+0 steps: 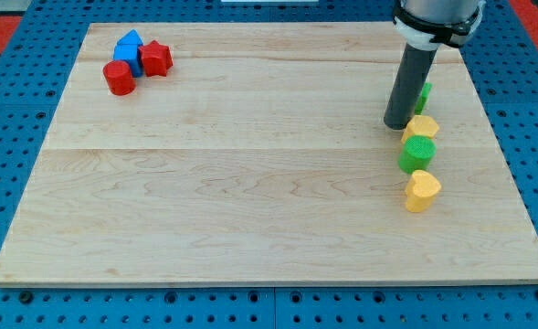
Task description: Slide the green circle left a bit
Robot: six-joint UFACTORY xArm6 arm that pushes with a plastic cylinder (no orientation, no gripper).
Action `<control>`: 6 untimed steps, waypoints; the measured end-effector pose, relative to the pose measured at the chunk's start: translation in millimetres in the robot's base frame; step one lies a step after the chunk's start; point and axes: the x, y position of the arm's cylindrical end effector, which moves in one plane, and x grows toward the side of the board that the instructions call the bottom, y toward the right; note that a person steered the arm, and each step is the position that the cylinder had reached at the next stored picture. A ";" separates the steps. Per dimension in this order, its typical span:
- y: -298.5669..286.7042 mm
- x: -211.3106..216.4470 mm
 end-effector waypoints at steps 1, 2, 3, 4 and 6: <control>-16.2 -8.8; 7.2 -49.4; 61.1 -44.3; 73.4 -16.8; 50.0 48.1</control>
